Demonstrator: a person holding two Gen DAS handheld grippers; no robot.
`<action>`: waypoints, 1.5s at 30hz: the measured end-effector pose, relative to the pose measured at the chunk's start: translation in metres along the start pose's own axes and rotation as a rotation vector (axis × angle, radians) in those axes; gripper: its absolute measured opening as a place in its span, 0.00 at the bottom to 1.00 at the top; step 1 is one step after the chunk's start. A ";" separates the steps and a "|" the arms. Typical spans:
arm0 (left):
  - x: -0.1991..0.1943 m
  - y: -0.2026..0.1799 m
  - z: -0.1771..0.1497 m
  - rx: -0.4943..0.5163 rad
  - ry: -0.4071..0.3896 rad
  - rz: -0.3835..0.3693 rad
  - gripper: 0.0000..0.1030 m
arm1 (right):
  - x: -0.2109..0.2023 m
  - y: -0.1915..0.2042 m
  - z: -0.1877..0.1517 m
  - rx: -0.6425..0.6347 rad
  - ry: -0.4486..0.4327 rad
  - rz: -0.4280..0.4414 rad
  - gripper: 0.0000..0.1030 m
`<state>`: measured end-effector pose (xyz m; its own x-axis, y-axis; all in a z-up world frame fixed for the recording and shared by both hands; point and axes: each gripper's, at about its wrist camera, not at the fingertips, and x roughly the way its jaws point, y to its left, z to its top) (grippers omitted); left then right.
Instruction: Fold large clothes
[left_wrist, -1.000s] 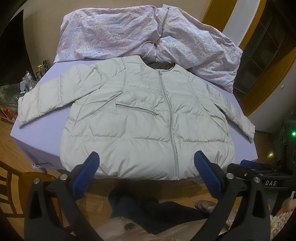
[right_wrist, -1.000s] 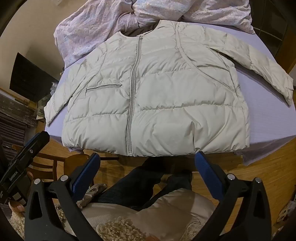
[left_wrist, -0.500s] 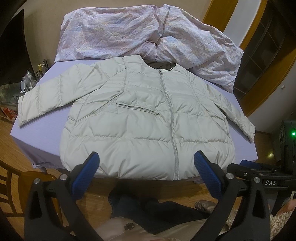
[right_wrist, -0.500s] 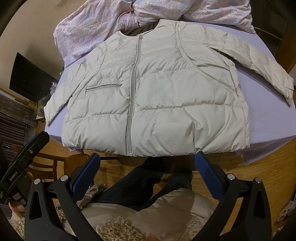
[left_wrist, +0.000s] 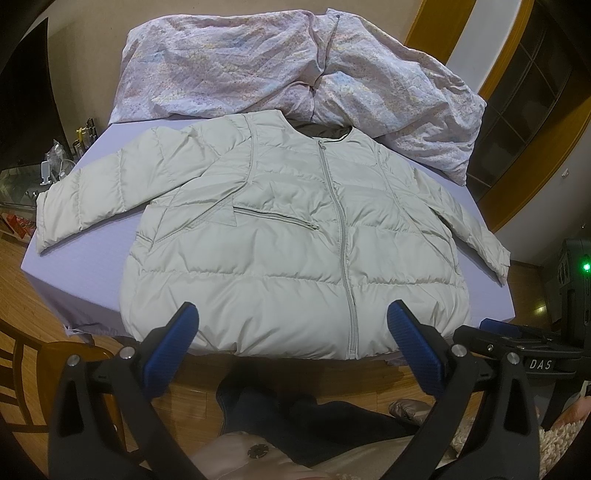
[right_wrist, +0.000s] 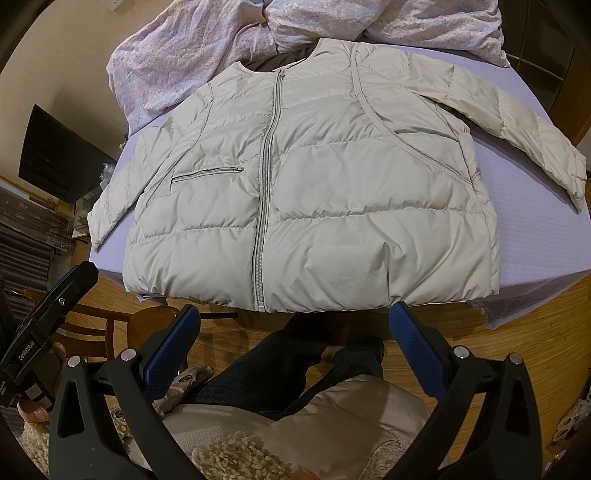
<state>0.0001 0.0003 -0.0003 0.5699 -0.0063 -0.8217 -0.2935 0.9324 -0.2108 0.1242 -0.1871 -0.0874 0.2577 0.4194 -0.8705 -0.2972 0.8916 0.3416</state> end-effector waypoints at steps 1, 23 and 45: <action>0.000 0.000 0.000 0.000 0.000 0.000 0.98 | 0.000 0.000 0.000 0.000 0.000 0.000 0.99; 0.000 0.000 0.000 0.001 0.000 0.001 0.98 | 0.000 -0.002 0.003 0.000 0.001 0.001 0.99; 0.000 0.000 0.000 0.001 0.001 0.002 0.98 | 0.001 -0.003 0.007 0.000 0.005 0.003 0.99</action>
<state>0.0001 0.0002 -0.0002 0.5684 -0.0047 -0.8227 -0.2942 0.9327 -0.2086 0.1315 -0.1882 -0.0867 0.2525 0.4211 -0.8712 -0.2979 0.8904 0.3441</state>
